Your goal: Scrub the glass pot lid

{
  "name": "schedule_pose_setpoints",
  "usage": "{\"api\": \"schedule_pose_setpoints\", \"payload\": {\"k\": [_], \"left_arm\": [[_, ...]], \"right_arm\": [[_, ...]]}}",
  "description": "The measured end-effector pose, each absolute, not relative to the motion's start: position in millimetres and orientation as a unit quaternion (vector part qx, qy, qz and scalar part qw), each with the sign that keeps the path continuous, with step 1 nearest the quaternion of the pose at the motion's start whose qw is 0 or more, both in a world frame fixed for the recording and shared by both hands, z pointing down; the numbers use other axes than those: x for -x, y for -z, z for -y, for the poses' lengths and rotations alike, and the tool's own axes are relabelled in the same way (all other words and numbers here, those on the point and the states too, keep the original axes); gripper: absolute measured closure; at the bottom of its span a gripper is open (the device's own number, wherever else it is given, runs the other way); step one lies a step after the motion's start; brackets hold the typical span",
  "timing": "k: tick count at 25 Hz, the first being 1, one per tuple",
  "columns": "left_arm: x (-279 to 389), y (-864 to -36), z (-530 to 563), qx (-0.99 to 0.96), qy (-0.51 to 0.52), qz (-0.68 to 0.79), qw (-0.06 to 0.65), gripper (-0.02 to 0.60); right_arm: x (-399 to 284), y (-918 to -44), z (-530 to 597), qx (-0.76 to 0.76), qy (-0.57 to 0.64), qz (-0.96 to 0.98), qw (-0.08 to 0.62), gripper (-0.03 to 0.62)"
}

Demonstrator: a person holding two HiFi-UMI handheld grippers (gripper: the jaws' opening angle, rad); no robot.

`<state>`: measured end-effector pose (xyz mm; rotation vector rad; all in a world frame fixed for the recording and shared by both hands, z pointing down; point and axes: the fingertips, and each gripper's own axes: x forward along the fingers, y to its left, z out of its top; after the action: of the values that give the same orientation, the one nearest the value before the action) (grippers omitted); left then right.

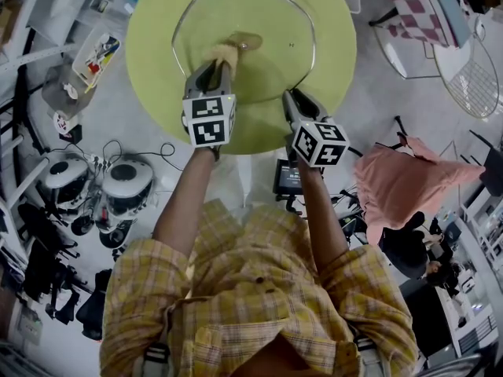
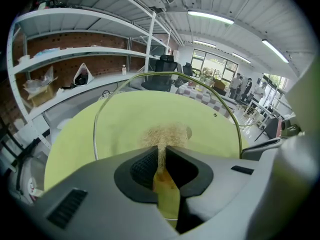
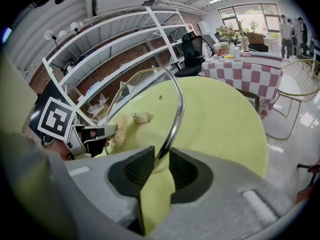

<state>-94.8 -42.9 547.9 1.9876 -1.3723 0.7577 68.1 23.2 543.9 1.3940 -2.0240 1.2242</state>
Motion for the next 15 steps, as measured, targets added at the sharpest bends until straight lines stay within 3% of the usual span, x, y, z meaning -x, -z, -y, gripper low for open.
{"api": "schedule_pose_setpoints", "payload": {"k": [15], "left_arm": [[141, -547, 36, -0.724, -0.276, 0.55, 0.311, 0.529]], "right_arm": [[-66, -545, -24, -0.477, -0.489, 0.718, 0.134, 0.505]]}}
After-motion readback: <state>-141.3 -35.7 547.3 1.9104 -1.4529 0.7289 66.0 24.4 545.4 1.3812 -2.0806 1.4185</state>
